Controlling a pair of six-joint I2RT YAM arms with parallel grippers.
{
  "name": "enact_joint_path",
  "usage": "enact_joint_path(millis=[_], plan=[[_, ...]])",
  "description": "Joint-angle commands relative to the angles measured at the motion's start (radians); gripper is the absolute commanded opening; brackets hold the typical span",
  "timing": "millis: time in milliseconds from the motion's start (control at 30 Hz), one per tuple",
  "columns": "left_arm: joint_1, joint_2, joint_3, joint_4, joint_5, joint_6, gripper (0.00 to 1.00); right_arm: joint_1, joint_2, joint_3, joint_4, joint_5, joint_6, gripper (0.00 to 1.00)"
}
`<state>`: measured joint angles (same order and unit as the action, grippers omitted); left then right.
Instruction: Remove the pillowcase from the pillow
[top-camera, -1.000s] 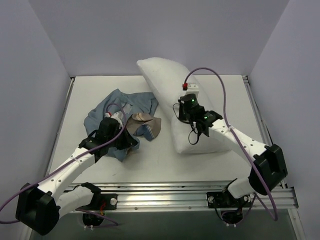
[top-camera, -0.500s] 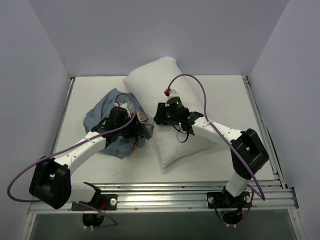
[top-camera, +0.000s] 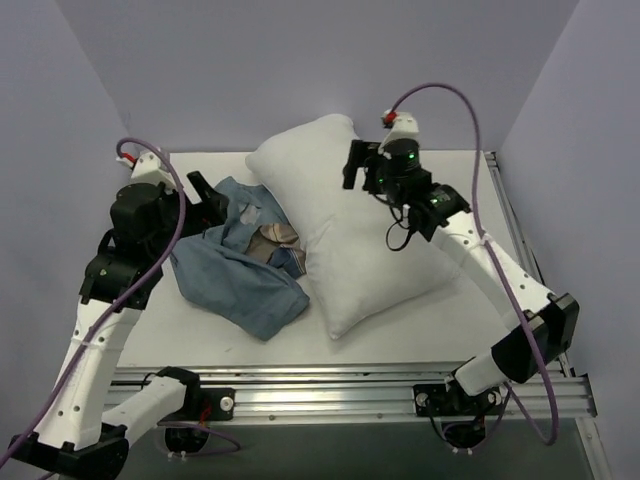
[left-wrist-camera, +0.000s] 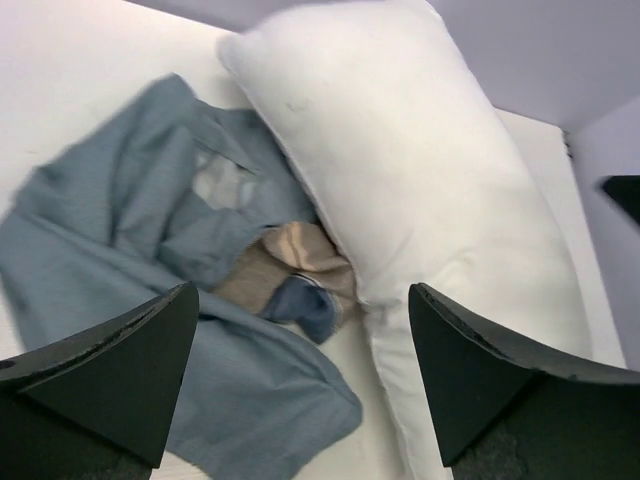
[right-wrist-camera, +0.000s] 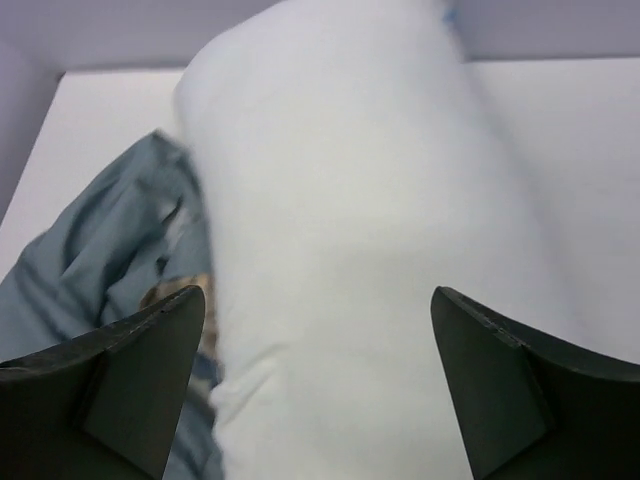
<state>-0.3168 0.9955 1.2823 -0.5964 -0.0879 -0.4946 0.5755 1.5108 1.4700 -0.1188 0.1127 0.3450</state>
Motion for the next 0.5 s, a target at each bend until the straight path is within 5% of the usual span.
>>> enact_joint_path(millis=[0, 200, 467], plan=[[0.068, -0.037, 0.077, -0.150, -0.110, 0.100, 0.94, -0.120, -0.099, 0.046, -0.119, 0.239, -0.050, 0.91], [0.108, -0.135, 0.195, -0.261, -0.268, 0.191, 0.94, -0.364, -0.257, 0.033, -0.206, 0.275, -0.046, 0.96], [0.108, -0.291, 0.311, -0.355, -0.458, 0.298, 0.94, -0.371, -0.538, 0.087, -0.361, 0.481, -0.099, 0.99]])
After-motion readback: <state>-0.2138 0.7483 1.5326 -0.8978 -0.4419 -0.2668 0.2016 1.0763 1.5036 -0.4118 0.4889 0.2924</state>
